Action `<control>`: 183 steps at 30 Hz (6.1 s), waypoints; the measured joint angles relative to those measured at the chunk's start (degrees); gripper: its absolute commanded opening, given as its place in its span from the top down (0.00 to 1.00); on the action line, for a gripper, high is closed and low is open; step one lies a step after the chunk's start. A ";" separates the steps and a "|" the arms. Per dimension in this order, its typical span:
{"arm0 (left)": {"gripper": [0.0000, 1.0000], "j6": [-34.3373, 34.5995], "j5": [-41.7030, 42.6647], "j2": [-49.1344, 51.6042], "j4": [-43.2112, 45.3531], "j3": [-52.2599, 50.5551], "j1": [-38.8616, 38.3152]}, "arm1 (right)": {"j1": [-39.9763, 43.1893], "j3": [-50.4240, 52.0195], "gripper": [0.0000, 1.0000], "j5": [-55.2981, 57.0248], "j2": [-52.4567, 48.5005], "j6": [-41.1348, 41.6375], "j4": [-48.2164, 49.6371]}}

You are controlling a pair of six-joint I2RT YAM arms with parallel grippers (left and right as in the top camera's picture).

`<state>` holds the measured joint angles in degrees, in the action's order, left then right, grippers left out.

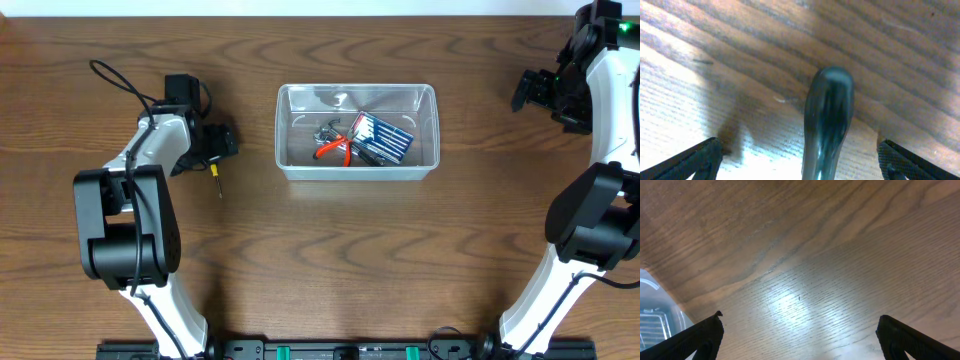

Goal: Pack container
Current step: 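Align the open left gripper over the black screwdriver handle, then close the left gripper on the screwdriver handle, then lift the screwdriver and carry it over the container with left gripper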

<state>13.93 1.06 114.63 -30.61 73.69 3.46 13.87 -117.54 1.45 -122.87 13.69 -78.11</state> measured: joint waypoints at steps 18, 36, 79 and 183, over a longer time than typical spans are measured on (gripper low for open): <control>0.02 -0.72 0.02 0.04 1.31 0.09 0.00 | 0.00 0.00 0.01 -0.02 0.00 0.00 0.00; 0.31 -1.31 0.04 0.04 1.51 0.09 0.02 | 0.00 0.00 0.01 0.00 0.00 0.00 0.00; 0.49 -3.69 -1.22 0.04 -0.28 0.20 0.00 | 0.00 0.00 0.01 0.00 0.00 0.00 0.00; 0.85 -3.17 4.11 -33.40 7.78 0.20 -28.74 | 0.00 0.00 0.01 0.00 0.00 0.00 0.00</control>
<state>10.76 5.17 81.23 -22.83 73.89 -25.28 13.87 -117.54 1.45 -122.87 13.69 -78.11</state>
